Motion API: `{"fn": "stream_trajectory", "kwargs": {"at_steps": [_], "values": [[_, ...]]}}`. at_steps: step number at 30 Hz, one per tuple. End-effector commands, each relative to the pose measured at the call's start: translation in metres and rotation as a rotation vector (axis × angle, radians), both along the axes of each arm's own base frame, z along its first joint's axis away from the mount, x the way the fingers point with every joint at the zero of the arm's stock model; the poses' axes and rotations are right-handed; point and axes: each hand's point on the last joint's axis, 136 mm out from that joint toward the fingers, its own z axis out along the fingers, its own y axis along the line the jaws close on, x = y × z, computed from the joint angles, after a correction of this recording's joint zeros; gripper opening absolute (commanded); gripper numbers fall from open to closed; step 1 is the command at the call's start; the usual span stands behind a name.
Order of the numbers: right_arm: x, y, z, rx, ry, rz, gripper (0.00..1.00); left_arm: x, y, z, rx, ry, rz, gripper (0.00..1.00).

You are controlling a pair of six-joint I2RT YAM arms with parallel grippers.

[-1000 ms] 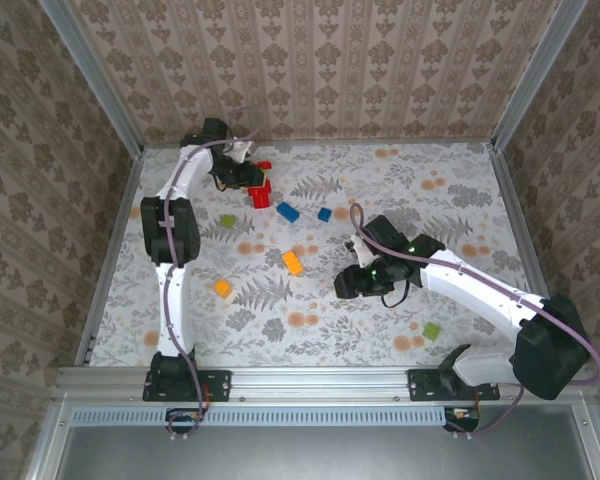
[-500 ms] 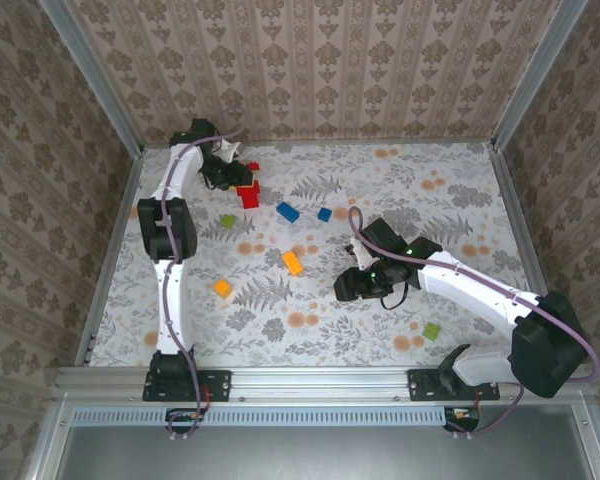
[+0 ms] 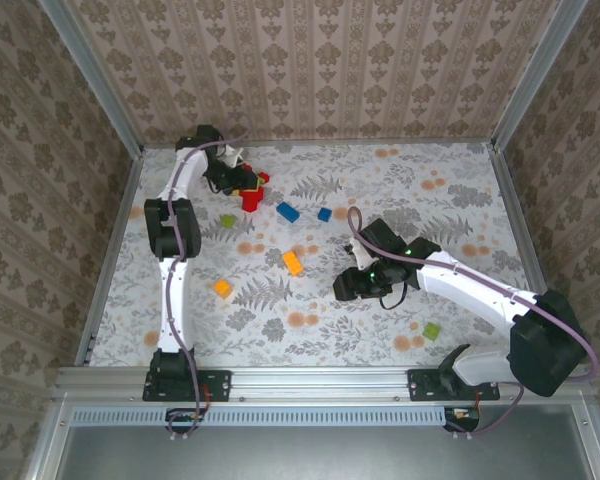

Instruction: Assemble a carrot with lego

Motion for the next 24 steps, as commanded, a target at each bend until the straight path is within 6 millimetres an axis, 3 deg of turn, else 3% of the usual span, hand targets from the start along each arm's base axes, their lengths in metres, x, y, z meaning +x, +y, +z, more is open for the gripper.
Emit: {"fn": "stream_trajectory", "kwargs": {"at_steps": [1, 8, 15, 18, 23, 24], "values": [[-0.002, 0.000, -0.006, 0.004, 0.013, 0.004, 0.56, 0.005, -0.001, 0.003, -0.040, -0.004, 0.006, 0.48], [0.003, -0.001, -0.007, -0.013, -0.004, 0.002, 0.56, 0.005, 0.004, 0.013, -0.034, -0.030, 0.010, 0.58], [0.008, -0.001, -0.003, -0.021, -0.021, -0.004, 0.57, 0.008, 0.017, 0.041, -0.026, -0.091, 0.020, 0.66], [0.012, -0.003, 0.001, -0.040, -0.050, -0.006, 0.57, 0.010, 0.032, 0.057, 0.002, -0.123, 0.048, 0.66], [0.024, 0.002, 0.012, -0.096, -0.136, 0.038, 0.63, 0.005, 0.037, 0.110, -0.025, -0.239, 0.071, 0.70], [0.027, 0.004, 0.014, -0.108, -0.152, 0.051, 0.65, 0.002, 0.031, 0.132, -0.067, -0.283, 0.065, 0.71]]}}
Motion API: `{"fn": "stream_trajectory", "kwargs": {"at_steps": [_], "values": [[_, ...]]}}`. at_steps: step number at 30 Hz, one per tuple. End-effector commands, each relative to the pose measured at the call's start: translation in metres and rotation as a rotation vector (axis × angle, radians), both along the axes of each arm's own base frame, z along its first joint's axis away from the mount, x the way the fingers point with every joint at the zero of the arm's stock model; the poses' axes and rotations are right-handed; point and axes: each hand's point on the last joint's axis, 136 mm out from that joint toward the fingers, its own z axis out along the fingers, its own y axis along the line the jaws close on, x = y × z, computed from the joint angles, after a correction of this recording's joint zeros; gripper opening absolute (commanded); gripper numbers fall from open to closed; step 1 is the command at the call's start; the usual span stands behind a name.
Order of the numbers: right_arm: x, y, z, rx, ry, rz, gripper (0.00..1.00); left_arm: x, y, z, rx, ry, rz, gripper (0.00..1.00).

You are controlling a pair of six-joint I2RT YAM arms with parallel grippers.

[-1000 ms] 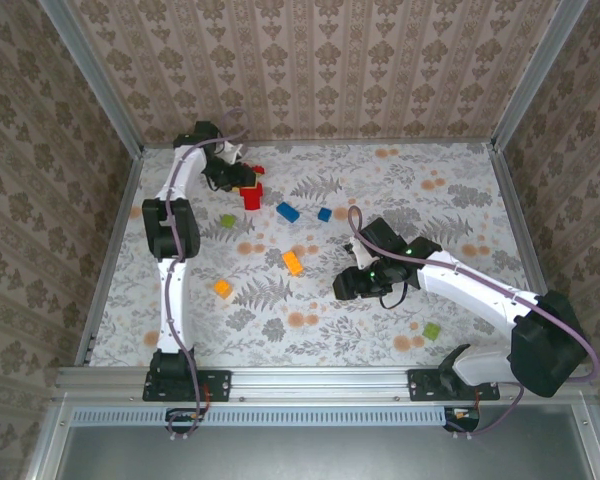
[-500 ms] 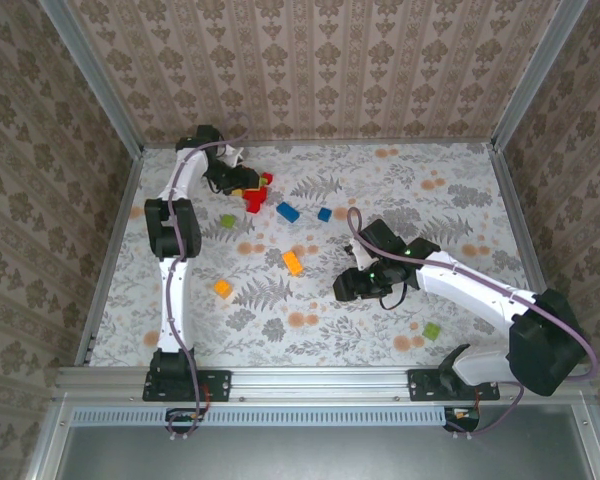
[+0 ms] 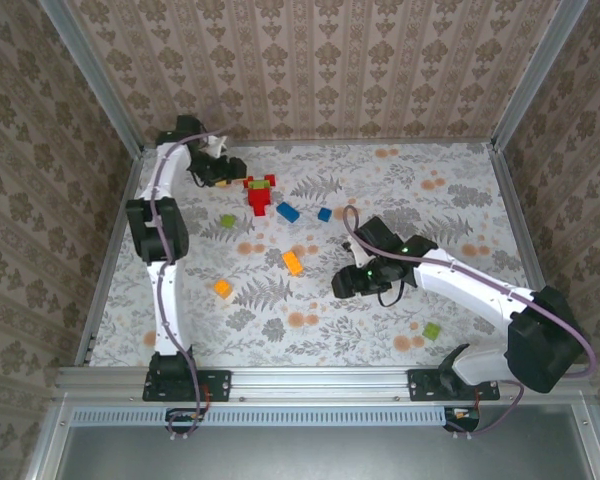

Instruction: Assemble a carrot with lego

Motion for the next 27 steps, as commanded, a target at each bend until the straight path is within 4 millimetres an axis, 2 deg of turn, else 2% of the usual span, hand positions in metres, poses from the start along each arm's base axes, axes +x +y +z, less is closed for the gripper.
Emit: {"fn": "stream_trajectory", "kwargs": {"at_steps": [1, 4, 6, 9, 11, 15, 17, 20, 22, 27], "values": [[0.018, 0.007, 0.007, -0.066, -0.078, 0.052, 0.66, -0.005, -0.006, 0.093, -0.085, -0.209, -0.008, 0.72], [0.029, 0.018, 0.005, -0.111, -0.091, 0.083, 0.68, -0.025, -0.016, 0.145, -0.128, -0.311, -0.019, 0.74], [0.036, 0.027, 0.002, -0.145, -0.104, 0.095, 0.68, -0.041, -0.017, 0.169, -0.119, -0.357, -0.003, 0.76], [0.039, 0.048, 0.001, -0.186, -0.121, 0.138, 0.68, -0.067, -0.006, 0.182, -0.070, -0.416, 0.066, 0.91], [0.038, 0.069, 0.002, -0.202, -0.137, 0.190, 0.69, -0.083, 0.012, 0.178, 0.003, -0.441, 0.141, 1.00], [0.038, 0.118, -0.001, -0.245, -0.171, 0.339, 0.69, -0.116, 0.071, 0.154, 0.145, -0.445, 0.367, 1.00], [0.045, 0.127, -0.010, -0.293, -0.179, 0.367, 0.70, -0.132, 0.098, 0.140, 0.155, -0.416, 0.458, 1.00], [0.063, 0.126, -0.024, -0.377, -0.203, 0.373, 0.71, -0.155, 0.121, 0.119, 0.140, -0.384, 0.532, 1.00], [0.074, 0.123, -0.032, -0.421, -0.202, 0.370, 0.71, -0.162, 0.131, 0.108, 0.164, -0.375, 0.574, 1.00], [0.094, 0.118, -0.050, -0.495, -0.182, 0.354, 0.71, -0.157, 0.129, 0.095, 0.122, -0.355, 0.567, 1.00]]}}
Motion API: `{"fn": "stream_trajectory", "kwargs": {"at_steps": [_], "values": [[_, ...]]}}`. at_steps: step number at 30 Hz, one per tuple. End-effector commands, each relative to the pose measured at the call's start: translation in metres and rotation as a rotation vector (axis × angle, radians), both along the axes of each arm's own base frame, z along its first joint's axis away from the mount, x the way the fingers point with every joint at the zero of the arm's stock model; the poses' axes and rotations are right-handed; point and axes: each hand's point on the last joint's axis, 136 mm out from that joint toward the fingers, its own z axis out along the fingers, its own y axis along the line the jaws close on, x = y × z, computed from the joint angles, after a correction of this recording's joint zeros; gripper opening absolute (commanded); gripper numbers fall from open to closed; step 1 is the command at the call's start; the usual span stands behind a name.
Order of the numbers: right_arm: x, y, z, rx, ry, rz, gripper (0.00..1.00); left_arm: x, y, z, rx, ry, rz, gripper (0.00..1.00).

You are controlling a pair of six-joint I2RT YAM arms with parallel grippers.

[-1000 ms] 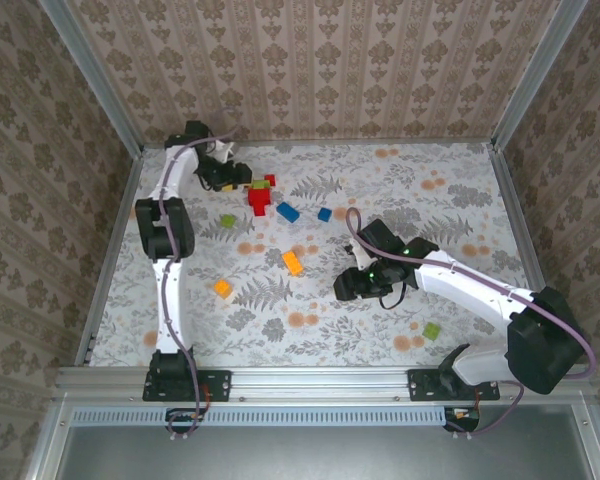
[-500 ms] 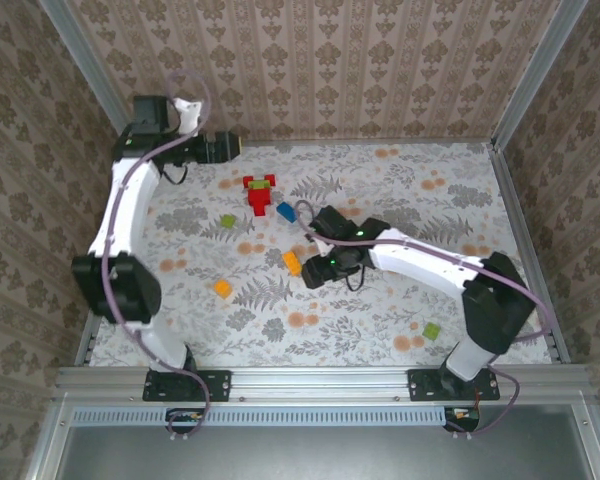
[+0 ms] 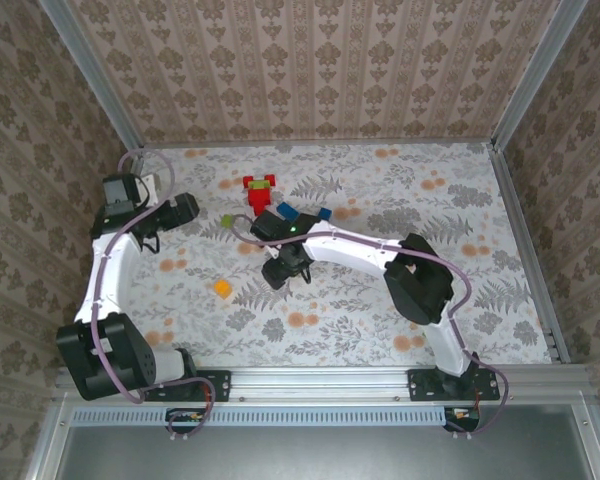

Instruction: Assemble a carrot with lego

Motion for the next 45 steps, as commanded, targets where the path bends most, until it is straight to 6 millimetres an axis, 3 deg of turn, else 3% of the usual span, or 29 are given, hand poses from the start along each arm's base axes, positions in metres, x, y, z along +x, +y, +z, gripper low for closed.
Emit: {"fn": "stream_trajectory", "kwargs": {"at_steps": [1, 6, 19, 36, 45], "values": [[0.012, -0.020, -0.007, -0.112, -0.010, -0.005, 0.71, 0.014, 0.002, 0.015, -0.025, -0.081, 0.011, 1.00], [0.026, -0.028, -0.020, -0.126, 0.015, -0.038, 0.71, 0.018, 0.000, 0.014, -0.053, -0.096, 0.002, 1.00], [0.040, -0.021, -0.041, -0.097, 0.066, -0.060, 0.66, 0.019, -0.005, 0.019, -0.076, -0.116, -0.026, 1.00], [0.043, -0.011, -0.035, -0.009, 0.090, -0.075, 0.60, 0.021, -0.009, 0.016, -0.091, -0.110, -0.045, 1.00], [0.045, -0.012, -0.037, -0.006, 0.092, -0.091, 0.49, 0.021, -0.012, 0.017, -0.095, -0.111, -0.056, 1.00]]}}
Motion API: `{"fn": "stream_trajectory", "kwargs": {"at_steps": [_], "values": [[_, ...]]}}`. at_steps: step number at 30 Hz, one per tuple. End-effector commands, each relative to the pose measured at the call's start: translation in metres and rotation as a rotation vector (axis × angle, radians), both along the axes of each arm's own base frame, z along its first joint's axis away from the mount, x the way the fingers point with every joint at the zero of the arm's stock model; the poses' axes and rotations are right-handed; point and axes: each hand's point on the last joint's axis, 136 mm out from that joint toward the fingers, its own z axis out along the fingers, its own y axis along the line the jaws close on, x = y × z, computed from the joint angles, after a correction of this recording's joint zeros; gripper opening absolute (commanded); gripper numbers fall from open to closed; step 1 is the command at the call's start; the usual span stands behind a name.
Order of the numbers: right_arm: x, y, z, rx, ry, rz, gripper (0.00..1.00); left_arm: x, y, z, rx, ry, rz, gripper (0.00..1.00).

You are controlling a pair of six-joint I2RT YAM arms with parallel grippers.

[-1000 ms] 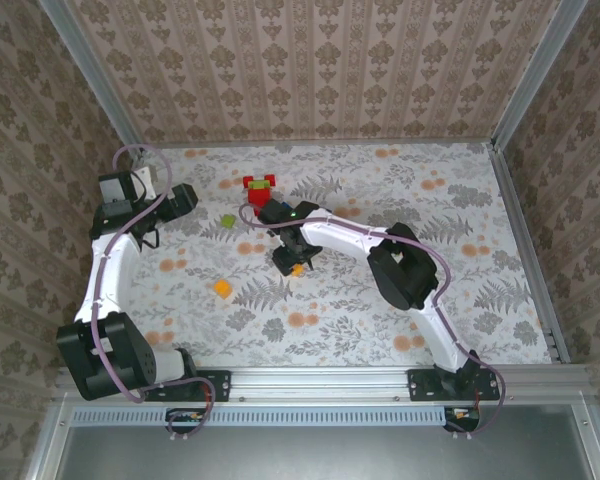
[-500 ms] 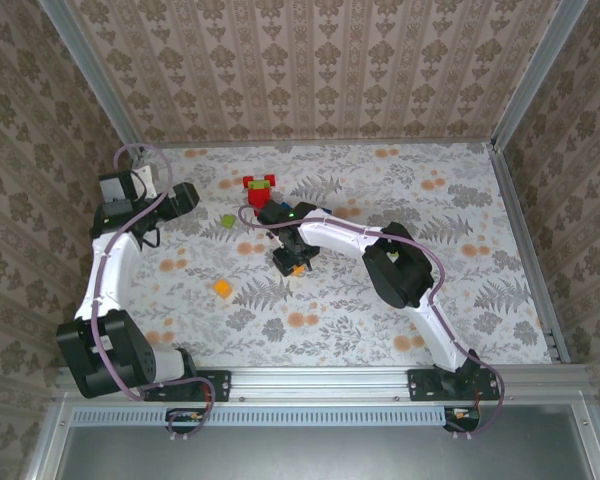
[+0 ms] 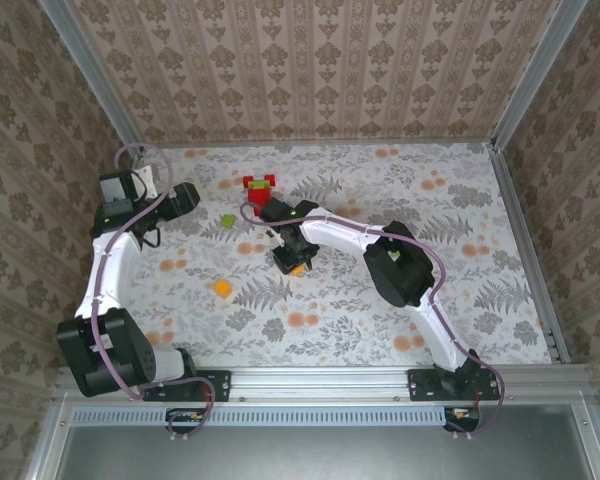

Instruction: Assemble a carrot with lego

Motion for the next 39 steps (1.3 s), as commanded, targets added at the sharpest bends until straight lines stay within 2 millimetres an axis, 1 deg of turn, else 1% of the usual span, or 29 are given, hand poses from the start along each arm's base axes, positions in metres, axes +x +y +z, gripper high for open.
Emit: {"fn": "stream_trajectory", "kwargs": {"at_steps": [1, 4, 6, 9, 12, 18, 20, 24, 26, 29, 35, 39], "values": [[0.004, 0.005, 0.005, 0.026, -0.003, -0.016, 0.47, 0.001, -0.003, -0.003, -0.018, 0.006, -0.012, 1.00], [0.003, 0.006, 0.009, 0.031, -0.002, -0.020, 0.41, 0.000, -0.002, -0.005, -0.012, 0.012, -0.007, 1.00], [-0.001, 0.009, 0.015, 0.037, -0.007, -0.016, 0.38, 0.000, 0.000, -0.006, -0.003, 0.017, 0.002, 1.00], [-0.012, 0.021, 0.030, 0.047, -0.016, 0.013, 0.37, -0.001, 0.006, -0.009, 0.020, 0.032, 0.029, 1.00], [-0.028, 0.041, 0.045, 0.068, -0.019, 0.059, 0.36, -0.002, 0.017, -0.015, 0.050, 0.056, 0.082, 1.00], [-0.056, 0.093, 0.070, 0.141, -0.012, 0.160, 0.35, -0.005, 0.035, -0.020, 0.066, 0.079, 0.158, 1.00], [-0.062, 0.108, 0.075, 0.166, -0.002, 0.188, 0.35, -0.006, 0.041, -0.022, 0.068, 0.087, 0.186, 1.00], [-0.067, 0.134, 0.083, 0.209, 0.003, 0.233, 0.35, -0.008, 0.056, -0.028, 0.047, 0.110, 0.240, 1.00], [-0.069, 0.145, 0.085, 0.233, 0.009, 0.252, 0.35, -0.007, 0.058, -0.029, 0.038, 0.112, 0.247, 1.00], [-0.070, 0.157, 0.083, 0.257, 0.012, 0.270, 0.35, -0.006, 0.057, -0.030, 0.034, 0.112, 0.242, 1.00], [-0.067, 0.174, 0.069, 0.302, 0.016, 0.283, 0.35, -0.004, 0.056, -0.029, 0.027, 0.107, 0.233, 1.00], [-0.067, 0.184, 0.064, 0.335, 0.018, 0.294, 0.35, -0.004, 0.055, -0.029, 0.022, 0.105, 0.228, 1.00]]}}
